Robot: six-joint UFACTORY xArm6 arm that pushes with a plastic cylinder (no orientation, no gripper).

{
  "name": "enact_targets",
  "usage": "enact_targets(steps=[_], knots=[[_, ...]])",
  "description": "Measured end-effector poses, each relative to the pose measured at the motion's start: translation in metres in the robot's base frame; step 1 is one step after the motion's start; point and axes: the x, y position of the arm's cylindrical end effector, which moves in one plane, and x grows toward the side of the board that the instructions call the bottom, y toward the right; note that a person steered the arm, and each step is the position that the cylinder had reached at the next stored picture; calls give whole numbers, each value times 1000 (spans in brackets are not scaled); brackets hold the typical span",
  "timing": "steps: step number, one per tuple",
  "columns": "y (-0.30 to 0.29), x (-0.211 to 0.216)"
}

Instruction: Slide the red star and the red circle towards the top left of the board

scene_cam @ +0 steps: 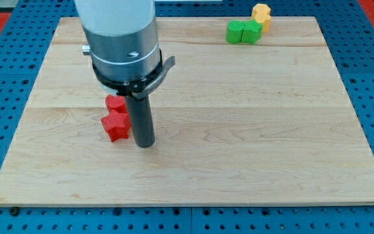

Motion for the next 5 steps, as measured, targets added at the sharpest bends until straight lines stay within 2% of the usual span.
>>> enact_targets(steps=[1, 3, 5], knots=[[-21, 5], [-48, -16], [-48, -63]])
